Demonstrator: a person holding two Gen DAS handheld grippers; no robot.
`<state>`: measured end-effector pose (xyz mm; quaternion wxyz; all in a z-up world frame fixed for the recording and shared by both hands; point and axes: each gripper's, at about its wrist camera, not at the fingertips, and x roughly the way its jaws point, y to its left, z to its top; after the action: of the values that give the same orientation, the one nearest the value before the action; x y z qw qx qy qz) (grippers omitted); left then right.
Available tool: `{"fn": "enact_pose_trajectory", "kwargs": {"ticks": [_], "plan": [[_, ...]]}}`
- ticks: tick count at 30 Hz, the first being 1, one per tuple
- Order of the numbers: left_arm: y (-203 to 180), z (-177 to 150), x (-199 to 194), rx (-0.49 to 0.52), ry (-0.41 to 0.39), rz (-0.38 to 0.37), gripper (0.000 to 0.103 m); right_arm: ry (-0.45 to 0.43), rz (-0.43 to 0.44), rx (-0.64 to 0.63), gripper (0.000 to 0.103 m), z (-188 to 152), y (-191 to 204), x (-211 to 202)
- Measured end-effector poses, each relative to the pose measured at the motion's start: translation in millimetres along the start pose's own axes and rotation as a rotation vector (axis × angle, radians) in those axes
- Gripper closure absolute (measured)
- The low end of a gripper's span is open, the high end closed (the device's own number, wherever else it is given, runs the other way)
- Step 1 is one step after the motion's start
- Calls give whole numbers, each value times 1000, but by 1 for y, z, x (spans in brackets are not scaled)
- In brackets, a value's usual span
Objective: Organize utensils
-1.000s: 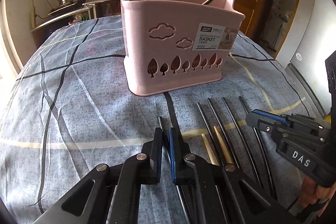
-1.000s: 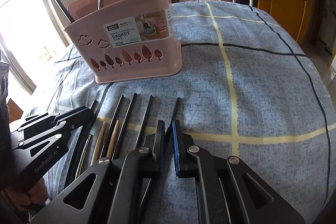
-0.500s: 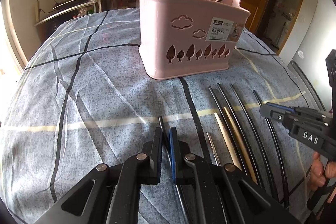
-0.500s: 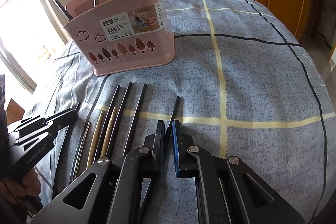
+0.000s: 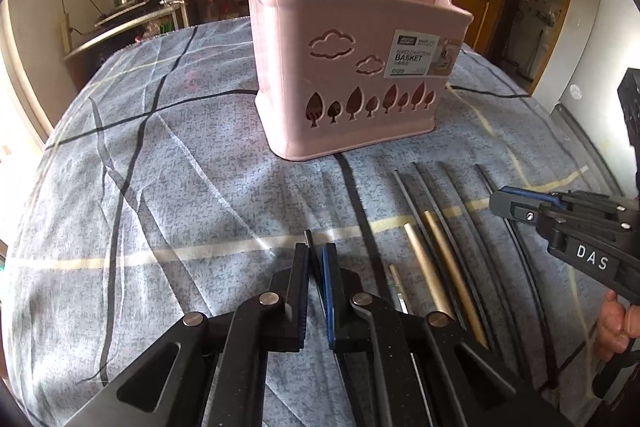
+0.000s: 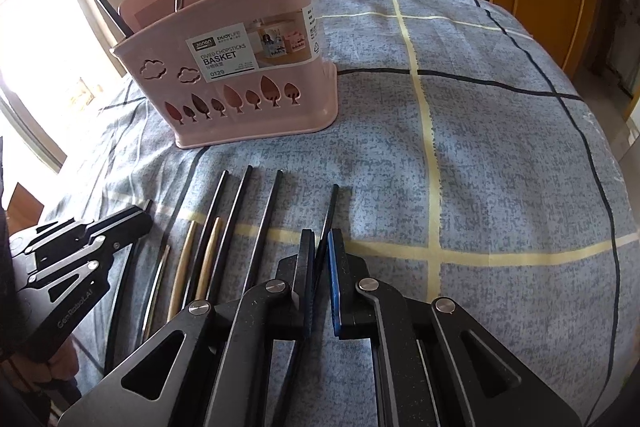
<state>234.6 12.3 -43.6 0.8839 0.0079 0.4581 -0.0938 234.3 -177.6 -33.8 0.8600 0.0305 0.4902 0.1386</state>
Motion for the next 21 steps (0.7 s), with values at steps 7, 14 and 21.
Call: {"fn": "enact_pose_trajectory", "kwargs": {"ticks": [7, 14, 21], "plan": [[-3, 15, -39, 6, -86, -16, 98, -68, 28, -3, 97, 6, 2, -30], [1, 39, -86, -3, -182, -33, 99, -173, 51, -12, 98, 19, 7, -72], [7, 59, -130, -11, -282, -31, 99, -280, 59, -22, 98, 33, 11, -113]]}}
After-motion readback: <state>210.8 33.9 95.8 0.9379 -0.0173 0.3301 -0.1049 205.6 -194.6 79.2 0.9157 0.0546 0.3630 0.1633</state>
